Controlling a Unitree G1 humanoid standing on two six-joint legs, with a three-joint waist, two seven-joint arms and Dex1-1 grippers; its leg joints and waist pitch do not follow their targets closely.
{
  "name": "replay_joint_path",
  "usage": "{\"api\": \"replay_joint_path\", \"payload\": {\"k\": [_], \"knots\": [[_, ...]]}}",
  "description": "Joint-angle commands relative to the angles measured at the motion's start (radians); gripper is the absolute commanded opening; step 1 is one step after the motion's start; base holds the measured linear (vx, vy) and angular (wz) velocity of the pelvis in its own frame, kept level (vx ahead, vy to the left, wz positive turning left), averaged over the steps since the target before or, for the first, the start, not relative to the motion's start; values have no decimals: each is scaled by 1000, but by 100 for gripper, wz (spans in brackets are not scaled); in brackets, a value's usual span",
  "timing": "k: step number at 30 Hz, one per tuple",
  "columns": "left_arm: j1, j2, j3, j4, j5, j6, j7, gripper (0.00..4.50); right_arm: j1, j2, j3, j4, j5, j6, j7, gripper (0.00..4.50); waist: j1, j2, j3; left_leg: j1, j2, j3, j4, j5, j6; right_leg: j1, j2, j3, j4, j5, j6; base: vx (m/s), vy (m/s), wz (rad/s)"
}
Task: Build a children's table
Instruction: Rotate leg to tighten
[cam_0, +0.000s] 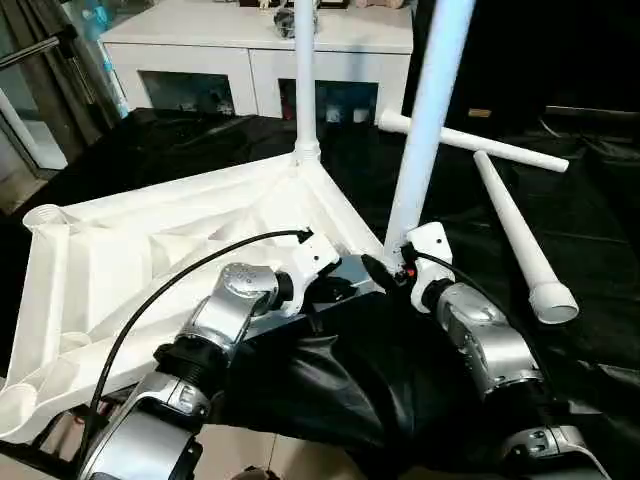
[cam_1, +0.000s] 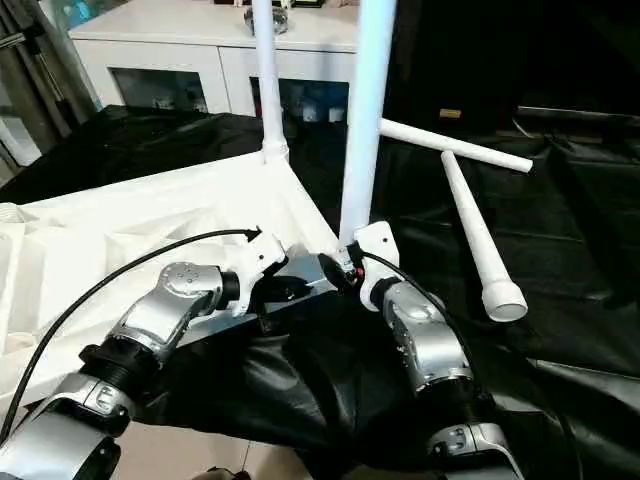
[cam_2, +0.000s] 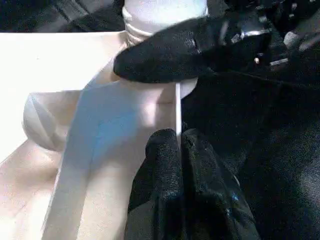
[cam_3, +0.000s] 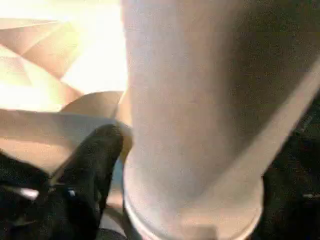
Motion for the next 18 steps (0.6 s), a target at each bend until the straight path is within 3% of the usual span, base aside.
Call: {"api": "replay_joint_path", "payload": {"k": [1, 3, 8, 10, 13, 14, 16, 18], "knots": [[11, -23, -27, -65, -68, -60, -99, 0, 15, -9, 95, -5, 9, -30, 131, 388, -1, -10, -55, 31, 13, -12, -67, -379, -19, 18, -17, 15, -90, -205, -175, 0, 0, 0], [17, -14, -29, -77, -77, -58, -124, 0, 21, -27, 101, -23, 18, -42, 175, 388, 4, -11, -57, 28, 13, -10, -63, -343, -2, 22, -17, 14, -85, -153, -186, 0, 0, 0], [46, 47, -44, -122, -96, -66, -243, 0, 67, -124, 125, -133, 90, -37, 407, 388, 13, -11, -65, 23, 12, -4, -45, -214, 71, 31, -10, 9, -62, 72, -241, 0, 0, 0], [49, 61, -46, -123, -93, -67, -257, 0, 75, -145, 129, -152, 102, -34, 452, 388, 14, -11, -64, 24, 13, -4, -46, -223, 80, 32, -12, 7, -62, 52, -252, 0, 0, 0], [49, 87, -45, -108, -81, -80, -282, 0, 85, -177, 127, -173, 131, -9, 520, 388, 13, -13, -57, 28, 16, -3, -53, -284, 60, 28, -13, 9, -73, -64, -249, 0, 0, 0], [50, 94, -45, -106, -80, -83, -291, 0, 87, -186, 127, -178, 141, 1, 540, 362, 13, -11, -56, 29, 18, -5, -57, -308, 48, 27, -15, 10, -75, -107, -244, 0, 0, 0], [52, 121, -48, -110, -83, -88, -328, 0, 101, -218, 137, -205, 160, 21, 600, 354, 13, -14, -53, 31, 18, -5, -60, -334, 34, 26, -14, 11, -80, -152, -235, 0, 0, 0], [53, 129, -49, -112, -85, -90, -338, 0, 105, -226, 139, -214, 168, 34, 618, 337, 15, -12, -53, 34, 20, -5, -62, -347, 26, 23, -15, 13, -81, -171, -228, 0, 0, 0]]}}
